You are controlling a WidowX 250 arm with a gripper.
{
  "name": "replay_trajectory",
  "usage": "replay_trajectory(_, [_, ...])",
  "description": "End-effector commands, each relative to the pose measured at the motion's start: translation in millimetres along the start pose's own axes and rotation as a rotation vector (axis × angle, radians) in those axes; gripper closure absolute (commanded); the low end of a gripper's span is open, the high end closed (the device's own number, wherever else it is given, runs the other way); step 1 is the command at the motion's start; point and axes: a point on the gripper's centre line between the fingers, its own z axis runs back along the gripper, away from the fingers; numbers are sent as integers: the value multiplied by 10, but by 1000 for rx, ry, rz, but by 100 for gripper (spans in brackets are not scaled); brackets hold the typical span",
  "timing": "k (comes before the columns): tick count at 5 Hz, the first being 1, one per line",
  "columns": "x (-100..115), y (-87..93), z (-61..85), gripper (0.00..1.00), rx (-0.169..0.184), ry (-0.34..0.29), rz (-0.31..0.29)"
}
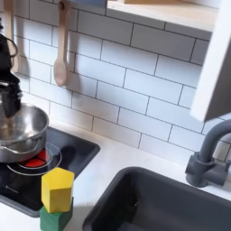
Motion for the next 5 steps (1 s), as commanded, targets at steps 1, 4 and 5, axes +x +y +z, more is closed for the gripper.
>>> replay_trajectory(1, [37, -174, -183, 0, 4, 34, -17])
replay_trajectory(4, [72, -61, -195, 0, 67, 47, 1])
replay_trajectory(5, [70, -3, -269, 0, 66, 68, 25])
